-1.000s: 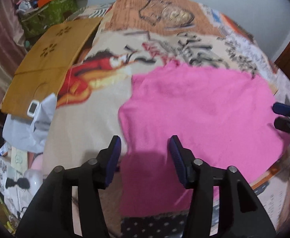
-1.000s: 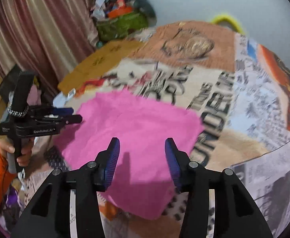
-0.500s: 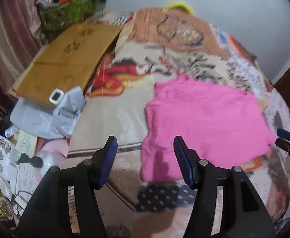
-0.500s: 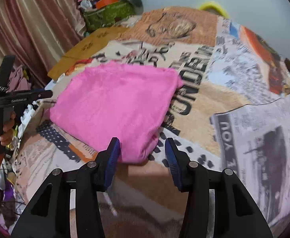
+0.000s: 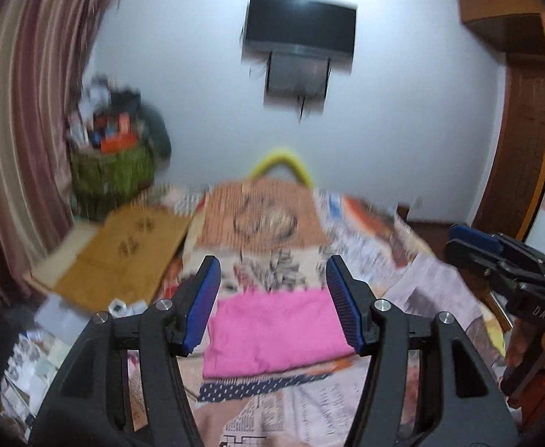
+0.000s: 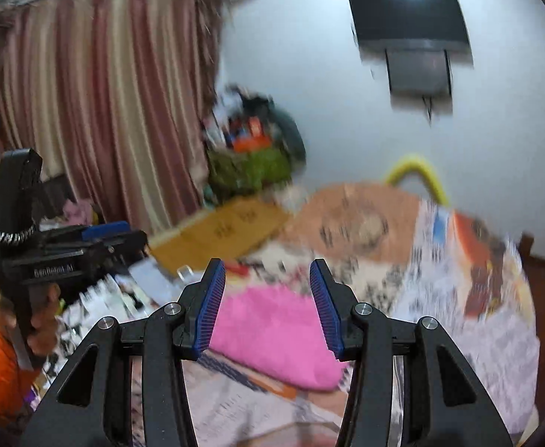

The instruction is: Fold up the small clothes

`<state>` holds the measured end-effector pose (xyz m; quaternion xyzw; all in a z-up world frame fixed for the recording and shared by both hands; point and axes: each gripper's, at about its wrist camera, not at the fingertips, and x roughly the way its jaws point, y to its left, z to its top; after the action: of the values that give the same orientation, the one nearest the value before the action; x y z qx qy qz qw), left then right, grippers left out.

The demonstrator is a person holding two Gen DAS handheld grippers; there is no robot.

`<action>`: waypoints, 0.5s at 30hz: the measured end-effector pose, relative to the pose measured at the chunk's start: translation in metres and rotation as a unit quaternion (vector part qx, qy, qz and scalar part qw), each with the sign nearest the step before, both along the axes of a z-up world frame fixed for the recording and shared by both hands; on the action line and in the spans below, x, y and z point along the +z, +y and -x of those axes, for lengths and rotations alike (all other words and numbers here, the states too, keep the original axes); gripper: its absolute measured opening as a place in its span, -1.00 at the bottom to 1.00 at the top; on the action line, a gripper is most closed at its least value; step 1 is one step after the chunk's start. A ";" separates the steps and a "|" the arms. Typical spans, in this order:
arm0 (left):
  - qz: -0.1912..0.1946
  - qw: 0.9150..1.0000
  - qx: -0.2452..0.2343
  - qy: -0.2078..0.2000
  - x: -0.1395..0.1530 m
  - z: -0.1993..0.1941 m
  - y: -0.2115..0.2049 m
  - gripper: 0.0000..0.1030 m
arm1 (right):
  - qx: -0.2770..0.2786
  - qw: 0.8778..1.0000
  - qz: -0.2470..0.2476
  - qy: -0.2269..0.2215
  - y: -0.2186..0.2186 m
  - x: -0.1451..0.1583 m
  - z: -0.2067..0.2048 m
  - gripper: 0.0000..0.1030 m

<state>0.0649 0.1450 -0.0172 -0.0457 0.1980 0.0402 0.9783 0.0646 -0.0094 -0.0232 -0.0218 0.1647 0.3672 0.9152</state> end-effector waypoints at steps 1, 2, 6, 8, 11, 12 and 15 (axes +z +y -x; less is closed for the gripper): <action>-0.008 1.000 0.005 -0.014 0.007 0.009 -0.006 0.14 | 0.002 1.000 -0.006 -0.012 -0.001 0.005 0.008 -0.15; -0.014 0.999 0.009 -0.028 0.012 0.018 -0.012 0.14 | 0.004 1.000 -0.011 -0.023 -0.002 0.008 0.014 -0.15; -0.030 0.996 0.021 -0.079 0.026 0.055 -0.034 0.14 | 0.001 0.997 -0.023 -0.073 -0.007 0.022 0.049 -0.15; -0.032 0.995 0.024 -0.095 0.029 0.069 -0.043 0.16 | -0.001 0.996 -0.033 -0.088 -0.011 0.025 0.065 -0.15; -0.030 0.993 0.025 -0.109 0.028 0.085 -0.052 0.34 | -0.008 0.994 -0.046 -0.100 -0.017 0.025 0.081 -0.07; -0.031 0.993 0.026 -0.113 0.027 0.089 -0.054 0.39 | -0.011 0.994 -0.049 -0.102 -0.018 0.024 0.081 0.06; -0.039 0.991 0.036 -0.119 0.024 0.098 -0.060 0.74 | -0.024 0.992 -0.050 -0.111 -0.022 0.022 0.091 0.27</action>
<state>-0.0335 0.0851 0.0065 -0.0191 0.0767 0.0777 0.9938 -0.0259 -0.0311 -0.0015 -0.0123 0.0435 0.3479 0.9365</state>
